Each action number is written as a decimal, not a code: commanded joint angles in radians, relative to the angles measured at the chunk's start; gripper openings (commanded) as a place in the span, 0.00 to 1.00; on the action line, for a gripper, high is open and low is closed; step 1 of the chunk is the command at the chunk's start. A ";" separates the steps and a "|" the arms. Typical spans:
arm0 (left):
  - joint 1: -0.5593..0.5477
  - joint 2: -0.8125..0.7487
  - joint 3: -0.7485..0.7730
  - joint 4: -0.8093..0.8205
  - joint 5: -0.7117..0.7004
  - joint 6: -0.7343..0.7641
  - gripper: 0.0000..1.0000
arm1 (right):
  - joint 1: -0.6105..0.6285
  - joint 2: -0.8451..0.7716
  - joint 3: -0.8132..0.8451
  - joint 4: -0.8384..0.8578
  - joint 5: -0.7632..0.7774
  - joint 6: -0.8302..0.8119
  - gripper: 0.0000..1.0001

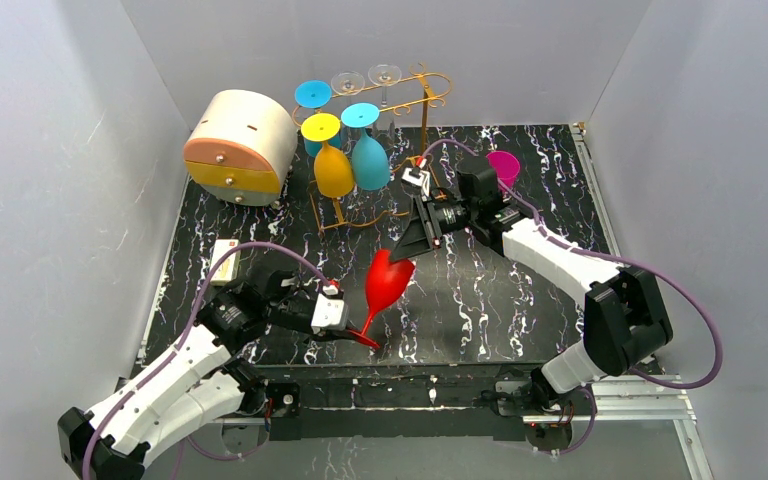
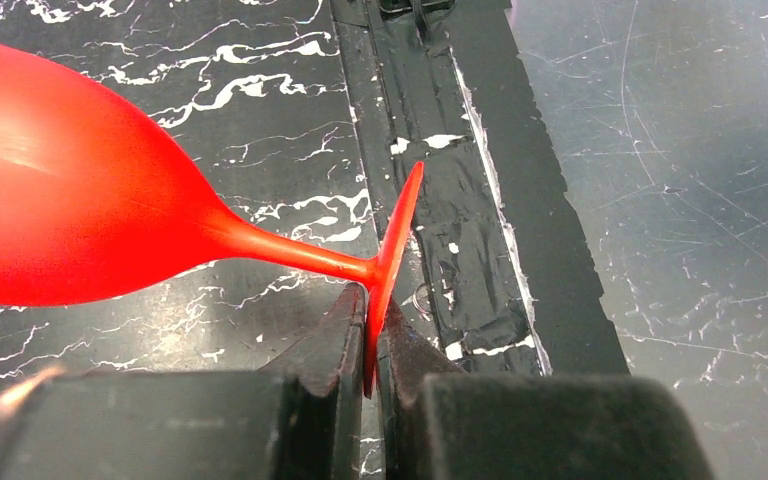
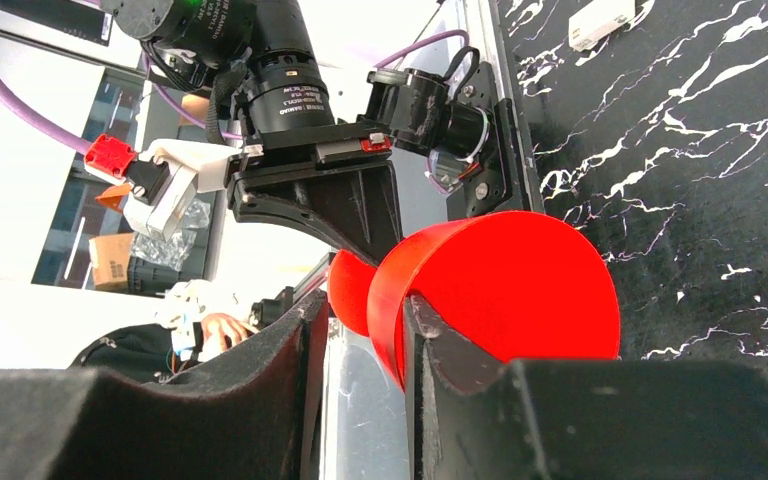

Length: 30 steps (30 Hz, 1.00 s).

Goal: Take the wine glass off the wine glass rack
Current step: Place the wine glass at the center of the board.

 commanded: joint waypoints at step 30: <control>0.006 0.005 0.073 -0.051 -0.163 0.051 0.00 | 0.043 -0.012 0.042 -0.146 -0.171 -0.106 0.49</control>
